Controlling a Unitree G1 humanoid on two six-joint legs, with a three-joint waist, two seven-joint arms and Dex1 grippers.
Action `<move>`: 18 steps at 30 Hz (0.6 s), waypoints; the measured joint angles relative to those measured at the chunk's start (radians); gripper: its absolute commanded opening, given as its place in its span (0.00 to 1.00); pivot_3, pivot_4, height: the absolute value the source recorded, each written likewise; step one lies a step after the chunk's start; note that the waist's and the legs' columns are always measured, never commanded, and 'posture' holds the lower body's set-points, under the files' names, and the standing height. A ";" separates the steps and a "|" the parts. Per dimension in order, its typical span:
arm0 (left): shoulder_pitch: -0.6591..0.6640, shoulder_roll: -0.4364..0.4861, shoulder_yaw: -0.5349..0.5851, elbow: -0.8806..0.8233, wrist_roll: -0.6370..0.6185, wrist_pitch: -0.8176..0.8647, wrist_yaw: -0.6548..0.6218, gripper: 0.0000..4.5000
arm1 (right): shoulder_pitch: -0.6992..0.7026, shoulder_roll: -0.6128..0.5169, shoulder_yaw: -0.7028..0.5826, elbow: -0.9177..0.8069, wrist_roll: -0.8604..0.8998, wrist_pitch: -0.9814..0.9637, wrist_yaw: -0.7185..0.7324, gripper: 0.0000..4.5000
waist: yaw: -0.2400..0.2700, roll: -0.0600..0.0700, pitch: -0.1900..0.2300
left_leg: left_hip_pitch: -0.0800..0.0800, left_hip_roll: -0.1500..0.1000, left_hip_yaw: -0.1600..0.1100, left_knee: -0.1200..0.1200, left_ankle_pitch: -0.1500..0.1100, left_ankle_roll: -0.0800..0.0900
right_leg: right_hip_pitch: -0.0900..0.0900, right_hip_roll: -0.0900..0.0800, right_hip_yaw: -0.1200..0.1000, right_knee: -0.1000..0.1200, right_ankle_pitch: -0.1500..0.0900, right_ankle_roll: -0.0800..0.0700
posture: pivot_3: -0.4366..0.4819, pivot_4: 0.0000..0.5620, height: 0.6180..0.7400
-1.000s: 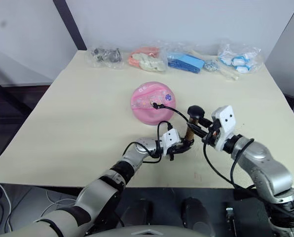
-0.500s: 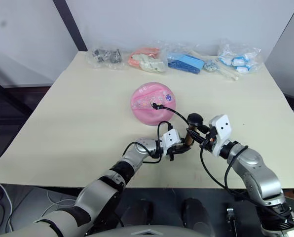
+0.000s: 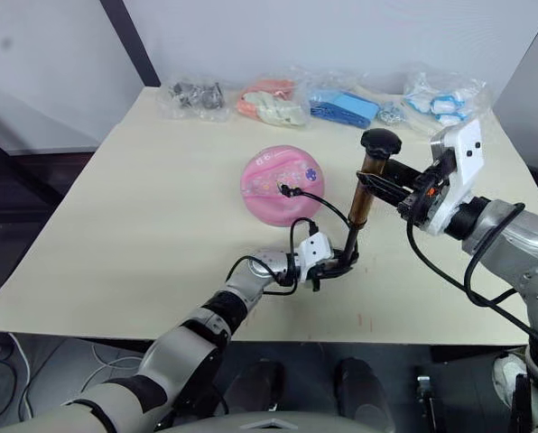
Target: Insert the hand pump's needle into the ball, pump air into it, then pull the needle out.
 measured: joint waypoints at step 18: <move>0.017 0.014 0.001 0.009 0.001 0.010 0.011 0.25 | 0.296 0.240 0.377 0.221 -0.533 -0.506 0.120 0.24 | -0.009 -0.010 -0.019 | 0.008 0.002 0.000 -0.002 0.000 0.000 | 0.005 0.004 0.000 0.000 -0.002 -0.004 | 0.48 0.27 1.00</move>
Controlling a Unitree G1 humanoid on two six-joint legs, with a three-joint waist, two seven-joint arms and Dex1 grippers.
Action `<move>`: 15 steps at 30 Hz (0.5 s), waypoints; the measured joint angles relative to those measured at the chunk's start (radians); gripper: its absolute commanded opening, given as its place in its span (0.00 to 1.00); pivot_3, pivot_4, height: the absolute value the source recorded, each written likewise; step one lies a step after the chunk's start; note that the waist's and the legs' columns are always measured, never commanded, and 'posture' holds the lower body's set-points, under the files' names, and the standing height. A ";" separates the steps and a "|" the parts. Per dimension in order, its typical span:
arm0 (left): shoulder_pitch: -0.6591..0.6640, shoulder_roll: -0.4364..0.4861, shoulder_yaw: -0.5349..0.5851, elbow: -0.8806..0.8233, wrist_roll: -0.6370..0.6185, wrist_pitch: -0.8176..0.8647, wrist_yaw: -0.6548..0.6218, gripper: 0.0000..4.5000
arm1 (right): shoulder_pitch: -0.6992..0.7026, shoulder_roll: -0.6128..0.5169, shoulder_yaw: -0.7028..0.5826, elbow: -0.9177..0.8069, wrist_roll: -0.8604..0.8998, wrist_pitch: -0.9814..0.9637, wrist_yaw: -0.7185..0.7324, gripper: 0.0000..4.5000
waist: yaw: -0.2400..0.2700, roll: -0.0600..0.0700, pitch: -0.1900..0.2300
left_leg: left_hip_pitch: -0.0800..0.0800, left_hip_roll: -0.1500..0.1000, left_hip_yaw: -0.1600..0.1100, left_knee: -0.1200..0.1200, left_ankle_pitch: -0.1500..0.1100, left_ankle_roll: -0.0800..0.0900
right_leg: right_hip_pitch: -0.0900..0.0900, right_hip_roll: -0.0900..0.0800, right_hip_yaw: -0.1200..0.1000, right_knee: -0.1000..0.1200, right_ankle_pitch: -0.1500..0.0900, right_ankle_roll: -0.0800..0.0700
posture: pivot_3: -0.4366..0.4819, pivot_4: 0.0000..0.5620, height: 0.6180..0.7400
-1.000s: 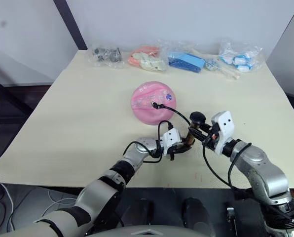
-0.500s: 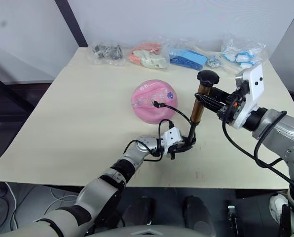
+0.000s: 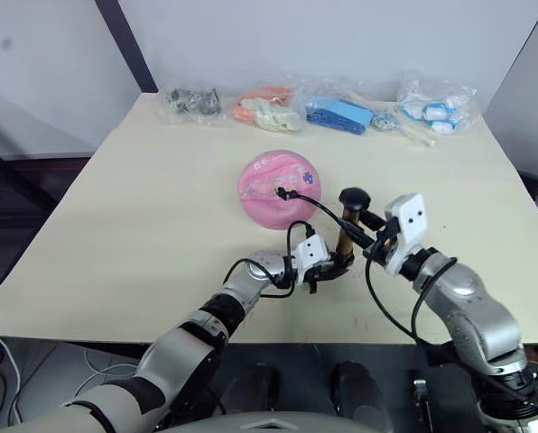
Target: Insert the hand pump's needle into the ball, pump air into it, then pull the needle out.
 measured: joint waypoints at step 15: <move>0.005 -0.002 0.000 -0.023 -0.002 -0.002 -0.011 0.25 | -0.030 -0.032 -0.094 -0.067 0.066 0.185 0.010 0.24 | 0.004 0.008 0.012 | 0.008 0.001 -0.001 -0.006 0.000 0.000 | 0.007 -0.002 -0.002 0.000 -0.004 -0.005 | 0.48 0.27 1.00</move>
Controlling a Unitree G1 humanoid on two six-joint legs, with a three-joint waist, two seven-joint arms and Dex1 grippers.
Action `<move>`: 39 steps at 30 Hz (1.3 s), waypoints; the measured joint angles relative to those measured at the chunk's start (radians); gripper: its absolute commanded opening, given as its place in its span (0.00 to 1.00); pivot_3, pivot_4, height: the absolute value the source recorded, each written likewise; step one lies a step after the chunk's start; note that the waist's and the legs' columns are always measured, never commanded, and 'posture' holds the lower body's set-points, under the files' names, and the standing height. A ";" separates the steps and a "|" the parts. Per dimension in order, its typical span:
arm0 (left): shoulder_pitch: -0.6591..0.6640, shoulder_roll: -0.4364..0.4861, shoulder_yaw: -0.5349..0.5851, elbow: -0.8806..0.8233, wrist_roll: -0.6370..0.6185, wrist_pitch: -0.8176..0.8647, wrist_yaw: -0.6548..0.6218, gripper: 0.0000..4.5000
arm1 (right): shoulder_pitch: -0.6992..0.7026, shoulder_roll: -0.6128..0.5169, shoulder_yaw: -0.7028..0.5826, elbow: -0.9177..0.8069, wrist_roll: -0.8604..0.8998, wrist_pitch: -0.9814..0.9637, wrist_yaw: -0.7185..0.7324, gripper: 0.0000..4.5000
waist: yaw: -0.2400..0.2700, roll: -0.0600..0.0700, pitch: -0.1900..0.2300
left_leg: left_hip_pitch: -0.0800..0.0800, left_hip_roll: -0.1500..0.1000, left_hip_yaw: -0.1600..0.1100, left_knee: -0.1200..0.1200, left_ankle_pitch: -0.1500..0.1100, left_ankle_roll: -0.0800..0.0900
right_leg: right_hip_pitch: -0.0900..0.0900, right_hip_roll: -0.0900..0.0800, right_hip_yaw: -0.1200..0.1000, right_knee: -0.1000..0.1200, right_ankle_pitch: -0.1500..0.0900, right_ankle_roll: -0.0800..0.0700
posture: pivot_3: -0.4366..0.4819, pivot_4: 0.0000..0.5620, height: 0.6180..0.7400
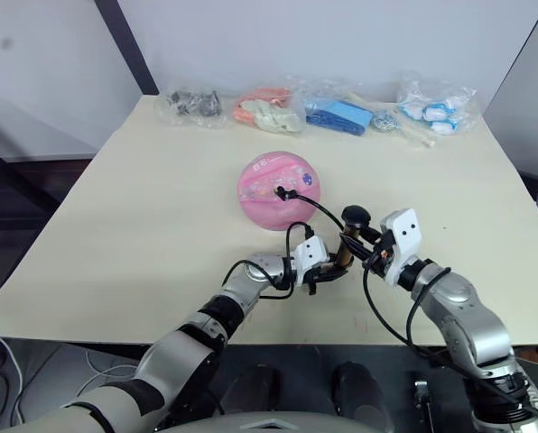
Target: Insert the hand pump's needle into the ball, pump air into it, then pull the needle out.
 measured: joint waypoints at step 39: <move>0.031 0.026 0.005 -0.018 -0.002 0.025 0.008 0.25 | 0.043 0.101 0.111 0.135 -0.163 -0.222 0.024 0.24 | -0.019 -0.009 -0.018 | 0.008 0.008 -0.002 -0.001 -0.002 -0.003 | 0.006 0.003 -0.004 0.000 -0.003 -0.005 | 0.48 0.27 1.00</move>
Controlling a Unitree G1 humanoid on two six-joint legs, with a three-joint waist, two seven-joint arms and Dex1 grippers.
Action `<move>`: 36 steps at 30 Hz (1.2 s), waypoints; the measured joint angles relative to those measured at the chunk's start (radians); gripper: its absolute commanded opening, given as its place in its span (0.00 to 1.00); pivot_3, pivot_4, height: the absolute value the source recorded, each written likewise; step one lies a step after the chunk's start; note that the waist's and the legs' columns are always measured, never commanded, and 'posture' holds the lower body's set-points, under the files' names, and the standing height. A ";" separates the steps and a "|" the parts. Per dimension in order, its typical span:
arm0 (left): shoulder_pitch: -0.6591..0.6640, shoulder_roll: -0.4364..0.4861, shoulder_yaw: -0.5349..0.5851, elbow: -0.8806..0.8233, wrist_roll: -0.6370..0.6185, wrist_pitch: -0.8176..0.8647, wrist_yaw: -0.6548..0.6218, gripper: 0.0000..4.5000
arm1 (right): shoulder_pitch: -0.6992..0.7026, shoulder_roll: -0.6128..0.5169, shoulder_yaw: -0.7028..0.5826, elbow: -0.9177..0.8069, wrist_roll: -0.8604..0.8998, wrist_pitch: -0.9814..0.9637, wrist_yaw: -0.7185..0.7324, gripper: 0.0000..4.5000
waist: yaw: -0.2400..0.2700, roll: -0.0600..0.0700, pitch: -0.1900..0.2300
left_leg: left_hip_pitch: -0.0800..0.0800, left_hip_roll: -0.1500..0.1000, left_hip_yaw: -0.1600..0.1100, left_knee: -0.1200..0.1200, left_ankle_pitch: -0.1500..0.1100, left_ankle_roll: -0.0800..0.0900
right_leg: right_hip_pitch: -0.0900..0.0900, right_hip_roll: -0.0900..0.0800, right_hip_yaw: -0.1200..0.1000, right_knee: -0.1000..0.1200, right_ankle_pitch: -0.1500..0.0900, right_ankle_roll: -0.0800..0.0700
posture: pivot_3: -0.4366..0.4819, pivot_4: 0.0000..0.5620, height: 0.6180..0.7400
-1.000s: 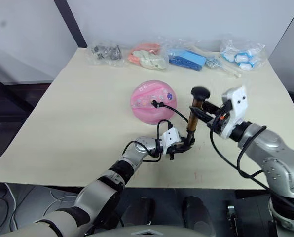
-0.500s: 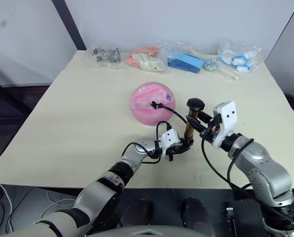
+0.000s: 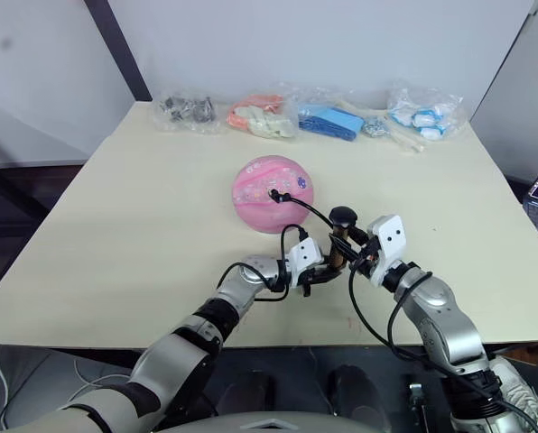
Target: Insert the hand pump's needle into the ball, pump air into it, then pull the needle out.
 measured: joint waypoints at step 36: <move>-0.003 -0.018 -0.003 -0.009 -0.014 -0.020 -0.003 0.25 | -0.028 -0.131 -0.126 -0.249 0.275 0.201 -0.114 0.24 | 0.018 0.004 0.013 | -0.018 -0.009 0.002 0.005 0.000 0.000 | -0.015 0.000 0.003 0.000 0.005 0.010 | 0.48 0.27 1.00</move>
